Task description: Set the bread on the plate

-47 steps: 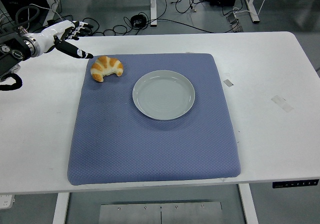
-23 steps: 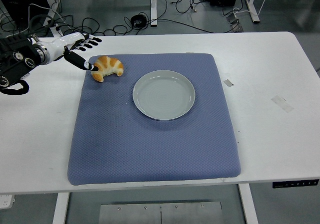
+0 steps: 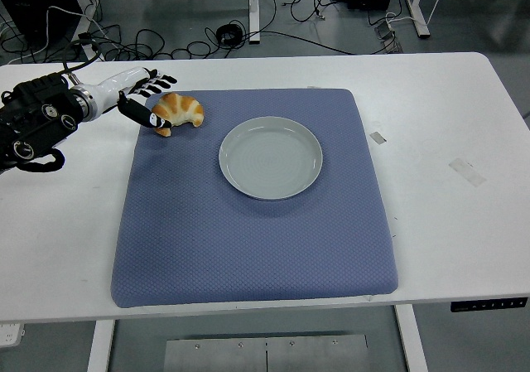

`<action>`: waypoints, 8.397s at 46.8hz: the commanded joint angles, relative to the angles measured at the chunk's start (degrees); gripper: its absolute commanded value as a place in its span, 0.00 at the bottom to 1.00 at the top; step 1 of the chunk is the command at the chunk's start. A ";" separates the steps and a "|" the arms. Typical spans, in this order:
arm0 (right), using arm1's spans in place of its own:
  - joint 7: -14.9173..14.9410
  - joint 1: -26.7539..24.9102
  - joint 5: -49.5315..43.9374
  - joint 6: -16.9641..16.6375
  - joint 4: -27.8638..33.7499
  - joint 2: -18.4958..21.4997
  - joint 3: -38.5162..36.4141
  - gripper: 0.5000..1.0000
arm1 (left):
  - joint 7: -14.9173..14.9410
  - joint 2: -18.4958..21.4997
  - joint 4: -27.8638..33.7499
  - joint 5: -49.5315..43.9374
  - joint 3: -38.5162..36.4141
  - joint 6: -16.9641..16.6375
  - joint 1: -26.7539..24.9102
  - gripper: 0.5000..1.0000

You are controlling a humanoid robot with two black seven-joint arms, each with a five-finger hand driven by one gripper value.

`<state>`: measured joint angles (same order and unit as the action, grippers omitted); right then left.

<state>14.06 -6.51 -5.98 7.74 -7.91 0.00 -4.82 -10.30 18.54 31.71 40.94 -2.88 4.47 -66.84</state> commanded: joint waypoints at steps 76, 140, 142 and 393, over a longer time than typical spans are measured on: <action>0.00 0.00 0.00 0.00 0.00 0.00 0.08 1.00 | 0.01 -0.35 -0.16 -0.60 0.07 -1.21 0.92 0.16; 0.00 0.00 0.00 0.00 0.00 0.00 0.08 1.00 | -0.16 -1.49 12.58 -0.60 0.77 -0.25 -4.26 0.17; 0.09 0.00 0.00 0.00 0.00 0.00 -0.01 1.00 | -0.16 -1.49 13.28 -0.69 0.77 -0.25 -4.26 0.17; 0.00 0.00 0.00 0.00 -0.44 0.00 -0.10 1.00 | -0.07 6.77 3.97 -23.54 20.37 -0.42 2.94 0.93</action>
<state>14.06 -6.50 -5.97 7.73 -8.08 0.00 -4.89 -10.38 25.39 35.67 17.41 17.47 4.04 -63.90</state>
